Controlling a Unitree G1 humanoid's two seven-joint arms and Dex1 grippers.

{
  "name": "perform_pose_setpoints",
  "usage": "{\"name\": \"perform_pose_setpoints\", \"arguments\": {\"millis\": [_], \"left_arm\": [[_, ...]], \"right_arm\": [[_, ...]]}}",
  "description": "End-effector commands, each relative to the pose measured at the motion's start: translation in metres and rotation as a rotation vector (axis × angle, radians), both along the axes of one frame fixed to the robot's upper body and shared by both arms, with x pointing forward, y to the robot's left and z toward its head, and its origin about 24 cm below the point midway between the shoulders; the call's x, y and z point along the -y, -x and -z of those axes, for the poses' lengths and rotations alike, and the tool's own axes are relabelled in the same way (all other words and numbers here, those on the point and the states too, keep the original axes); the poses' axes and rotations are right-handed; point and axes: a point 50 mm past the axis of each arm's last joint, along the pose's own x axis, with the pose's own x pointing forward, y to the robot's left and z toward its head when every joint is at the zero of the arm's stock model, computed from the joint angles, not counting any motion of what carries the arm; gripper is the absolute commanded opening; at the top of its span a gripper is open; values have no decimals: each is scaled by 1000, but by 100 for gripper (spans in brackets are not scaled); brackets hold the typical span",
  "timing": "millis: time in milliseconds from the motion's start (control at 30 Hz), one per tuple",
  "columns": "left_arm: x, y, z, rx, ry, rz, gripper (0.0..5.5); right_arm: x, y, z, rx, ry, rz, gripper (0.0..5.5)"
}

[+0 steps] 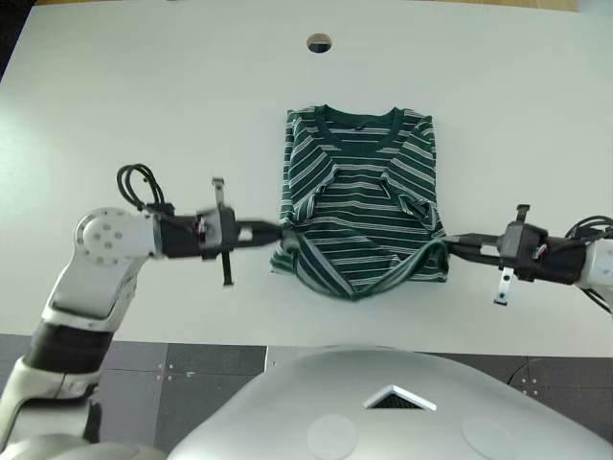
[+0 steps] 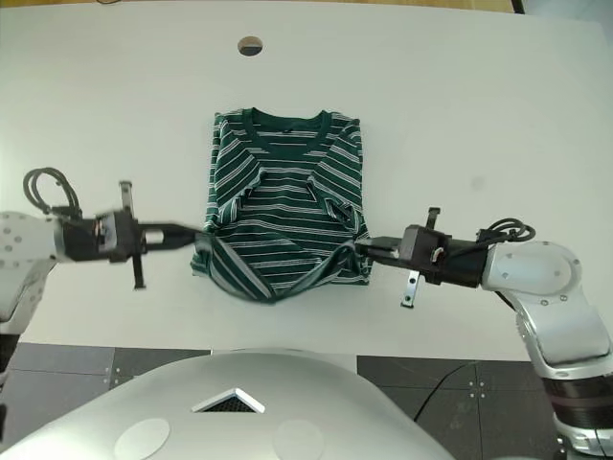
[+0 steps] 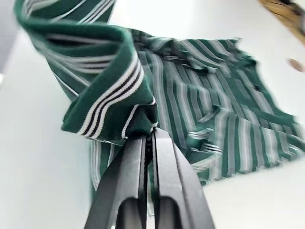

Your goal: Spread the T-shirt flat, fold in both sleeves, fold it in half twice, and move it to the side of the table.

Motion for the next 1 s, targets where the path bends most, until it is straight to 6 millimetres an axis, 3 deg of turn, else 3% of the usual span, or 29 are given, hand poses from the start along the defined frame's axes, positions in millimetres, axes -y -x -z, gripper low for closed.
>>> {"name": "perform_pose_setpoints", "arguments": {"millis": [33, 333, 500, 600, 800, 933, 1000], "left_arm": [[-4, -36, -5, 13, 32, -205, 12], [3, -95, 6, -82, 113, -519, 12], [6, -121, 23, -152, 117, -678, 12], [8, -130, 31, -190, 128, -725, 12], [7, -136, 41, -189, 114, -812, 102], [3, -139, 46, -153, 67, -890, 134], [3, -140, 43, -95, 70, -902, 134]], "right_arm": [[5, -26, -6, 53, -65, 126, 10], [8, -95, 8, -27, -79, 424, 10], [18, -139, 25, -157, -139, 699, 10], [19, -147, 36, -215, -145, 761, 10], [8, -151, 52, -275, -147, 784, 115], [13, -156, 53, -246, -196, 881, 183], [16, -160, 47, -183, -219, 925, 188]]}}
